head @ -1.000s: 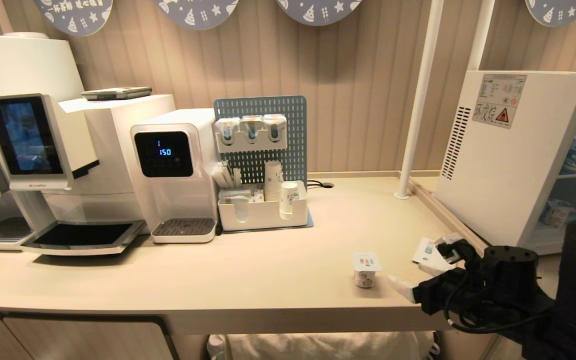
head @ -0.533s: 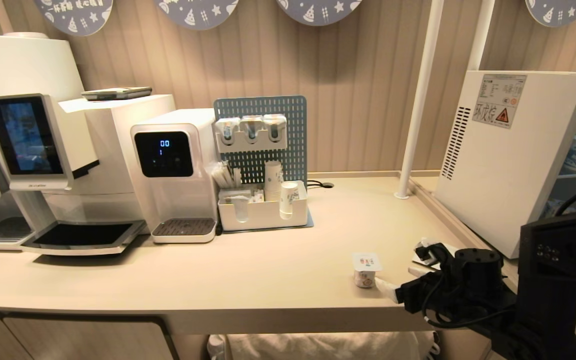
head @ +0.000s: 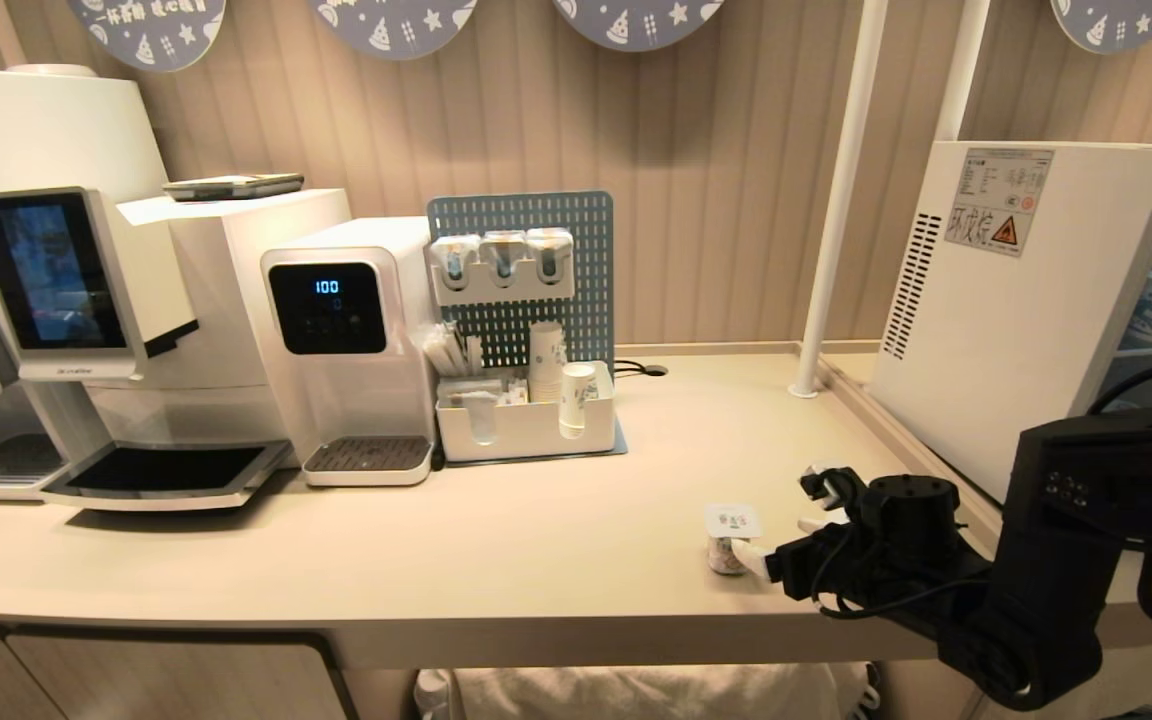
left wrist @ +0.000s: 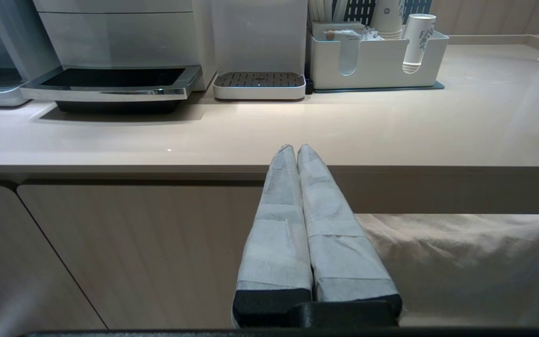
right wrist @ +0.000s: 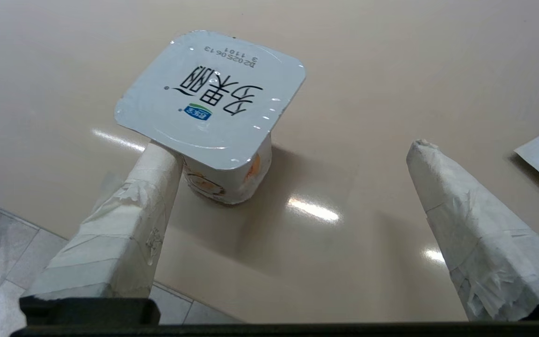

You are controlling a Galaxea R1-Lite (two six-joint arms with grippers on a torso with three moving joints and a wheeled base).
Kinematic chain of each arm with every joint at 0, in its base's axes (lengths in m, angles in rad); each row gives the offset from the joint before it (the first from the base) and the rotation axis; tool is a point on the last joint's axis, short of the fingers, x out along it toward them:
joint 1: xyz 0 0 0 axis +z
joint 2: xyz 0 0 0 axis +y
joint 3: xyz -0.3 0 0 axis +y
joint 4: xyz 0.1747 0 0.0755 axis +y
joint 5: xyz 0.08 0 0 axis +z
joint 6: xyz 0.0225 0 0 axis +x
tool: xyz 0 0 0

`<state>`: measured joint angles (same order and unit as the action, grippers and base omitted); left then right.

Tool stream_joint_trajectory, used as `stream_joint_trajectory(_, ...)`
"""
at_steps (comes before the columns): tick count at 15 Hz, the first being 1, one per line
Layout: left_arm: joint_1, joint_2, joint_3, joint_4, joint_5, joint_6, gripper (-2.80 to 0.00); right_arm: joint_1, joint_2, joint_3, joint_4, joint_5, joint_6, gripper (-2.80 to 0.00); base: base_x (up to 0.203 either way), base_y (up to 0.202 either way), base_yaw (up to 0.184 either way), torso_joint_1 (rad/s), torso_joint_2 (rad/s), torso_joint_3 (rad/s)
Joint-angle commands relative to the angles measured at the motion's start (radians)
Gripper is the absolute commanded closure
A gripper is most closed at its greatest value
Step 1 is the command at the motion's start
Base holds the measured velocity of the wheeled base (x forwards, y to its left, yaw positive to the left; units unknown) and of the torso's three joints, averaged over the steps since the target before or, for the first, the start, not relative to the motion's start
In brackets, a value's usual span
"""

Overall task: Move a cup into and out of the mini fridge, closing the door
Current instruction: Put the yoghurt in the freezer

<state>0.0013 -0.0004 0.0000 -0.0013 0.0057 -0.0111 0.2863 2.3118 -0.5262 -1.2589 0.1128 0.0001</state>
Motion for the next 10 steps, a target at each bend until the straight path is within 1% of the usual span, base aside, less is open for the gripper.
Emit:
stream_joint_trajectory(1,0.000,0.000,0.003,0.000,0.000,-0.001,0.00,0.017,-0.007,-0.034,0.013,-0.002,0.000,-2.80,0.000,0.000,0.000,0.000,0.00,0.000)
stream_joint_trajectory(5,0.000,0.000,0.003,0.000,0.000,-0.001,0.00,0.043,-0.006,-0.096,0.073,-0.014,0.000,-2.80,0.000,0.000,0.000,0.000,0.00,0.000)
stream_joint_trajectory(10,0.000,0.000,0.003,0.000,0.000,-0.001,0.00,0.076,0.008,-0.130,0.100,-0.038,0.000,-2.80,0.000,0.000,0.000,0.000,0.00,0.000)
